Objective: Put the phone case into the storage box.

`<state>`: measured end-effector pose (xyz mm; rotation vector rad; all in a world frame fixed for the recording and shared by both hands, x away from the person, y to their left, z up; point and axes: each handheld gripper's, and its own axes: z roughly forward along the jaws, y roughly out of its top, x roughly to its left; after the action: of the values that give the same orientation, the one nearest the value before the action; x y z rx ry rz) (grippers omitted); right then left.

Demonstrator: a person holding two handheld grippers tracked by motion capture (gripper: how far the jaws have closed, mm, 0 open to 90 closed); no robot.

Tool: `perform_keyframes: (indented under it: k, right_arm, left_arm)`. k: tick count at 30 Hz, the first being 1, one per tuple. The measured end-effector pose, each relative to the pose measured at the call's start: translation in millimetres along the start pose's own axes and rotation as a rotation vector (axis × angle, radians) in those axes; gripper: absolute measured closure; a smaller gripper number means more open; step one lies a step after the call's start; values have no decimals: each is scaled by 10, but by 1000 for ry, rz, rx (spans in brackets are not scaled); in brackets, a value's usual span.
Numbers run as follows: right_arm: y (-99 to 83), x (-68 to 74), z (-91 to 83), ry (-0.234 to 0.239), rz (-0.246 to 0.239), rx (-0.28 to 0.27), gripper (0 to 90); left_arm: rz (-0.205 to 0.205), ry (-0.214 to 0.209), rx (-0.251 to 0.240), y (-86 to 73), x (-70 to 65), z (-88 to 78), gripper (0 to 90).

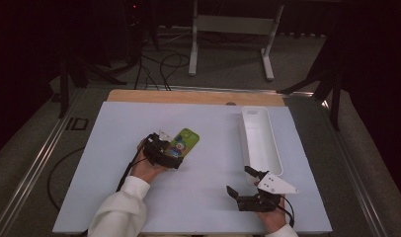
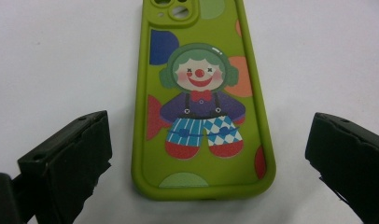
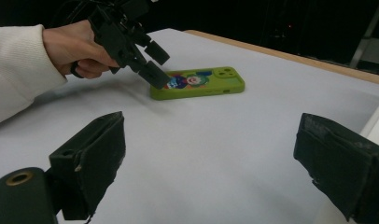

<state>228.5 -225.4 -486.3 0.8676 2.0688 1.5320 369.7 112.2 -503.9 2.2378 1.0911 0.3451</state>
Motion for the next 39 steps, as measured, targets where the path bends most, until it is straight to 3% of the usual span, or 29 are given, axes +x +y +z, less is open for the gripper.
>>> perform_keyframes:
  k: [19,39]
  right_arm:
    - [0,1,1,0,-1,0,89]
    - [-2,-2,3,1,-2,1,90]
  left_arm:
    - [-21,-3,37,1,16,142,50]
    - [-4,21,59,-1,4,185,111]
